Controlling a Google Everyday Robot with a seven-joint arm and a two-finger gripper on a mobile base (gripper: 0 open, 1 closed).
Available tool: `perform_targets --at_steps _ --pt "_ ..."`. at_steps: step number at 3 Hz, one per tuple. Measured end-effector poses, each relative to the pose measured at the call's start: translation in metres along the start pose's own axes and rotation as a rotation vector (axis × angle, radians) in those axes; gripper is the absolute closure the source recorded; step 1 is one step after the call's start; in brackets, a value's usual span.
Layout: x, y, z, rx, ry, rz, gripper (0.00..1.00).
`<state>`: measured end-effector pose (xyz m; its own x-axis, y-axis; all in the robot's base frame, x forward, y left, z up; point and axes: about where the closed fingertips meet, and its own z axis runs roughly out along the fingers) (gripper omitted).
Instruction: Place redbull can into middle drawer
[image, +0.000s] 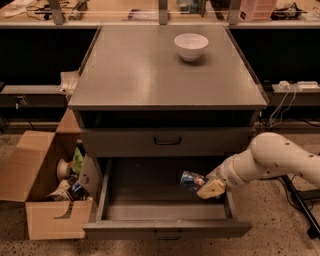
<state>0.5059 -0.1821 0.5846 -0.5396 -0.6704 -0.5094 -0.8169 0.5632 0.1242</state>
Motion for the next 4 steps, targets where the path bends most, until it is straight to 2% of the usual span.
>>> perform_targets --at_steps 1,2,3,4 --pt "0.021 -0.017 0.067 -0.049 -0.032 0.057 0.99" --pt "0.028 -0.034 0.127 -0.083 -0.041 0.090 0.69" --pt "0.035 -0.040 0.156 -0.100 -0.036 0.112 0.45" --pt "0.038 -0.042 0.172 -0.114 -0.034 0.123 0.24"
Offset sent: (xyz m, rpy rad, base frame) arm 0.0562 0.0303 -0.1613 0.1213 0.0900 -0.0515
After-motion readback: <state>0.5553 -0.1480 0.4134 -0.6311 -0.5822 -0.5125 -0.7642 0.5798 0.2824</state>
